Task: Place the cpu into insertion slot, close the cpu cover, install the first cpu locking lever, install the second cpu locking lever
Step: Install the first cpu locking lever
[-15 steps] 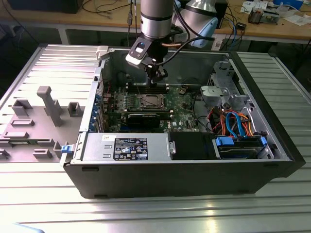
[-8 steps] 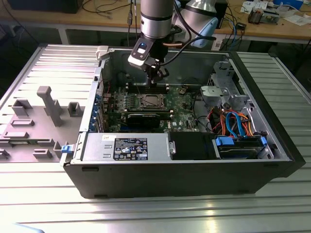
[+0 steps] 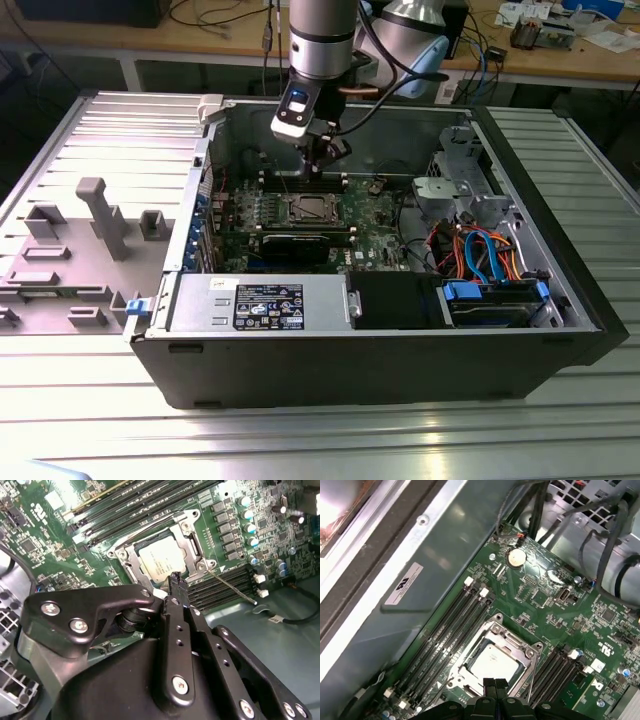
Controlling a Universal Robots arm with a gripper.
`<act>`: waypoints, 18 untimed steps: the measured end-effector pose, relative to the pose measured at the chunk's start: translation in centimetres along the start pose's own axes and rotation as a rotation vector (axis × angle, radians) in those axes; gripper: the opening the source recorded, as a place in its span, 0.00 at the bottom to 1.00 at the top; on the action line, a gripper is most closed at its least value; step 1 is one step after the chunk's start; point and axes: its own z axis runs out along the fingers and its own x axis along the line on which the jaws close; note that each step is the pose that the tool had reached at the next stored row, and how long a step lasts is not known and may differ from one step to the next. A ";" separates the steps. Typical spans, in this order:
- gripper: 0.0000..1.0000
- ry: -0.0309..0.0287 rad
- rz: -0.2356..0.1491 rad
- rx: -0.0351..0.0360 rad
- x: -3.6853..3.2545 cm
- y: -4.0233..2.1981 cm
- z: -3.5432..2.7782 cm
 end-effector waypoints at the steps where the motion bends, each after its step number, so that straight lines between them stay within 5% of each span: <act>1: 0.11 0.0001 -0.011 0.0000 0.00 0.00 0.00; 18: 0.11 0.0032 -0.287 0.0008 0.00 0.00 0.04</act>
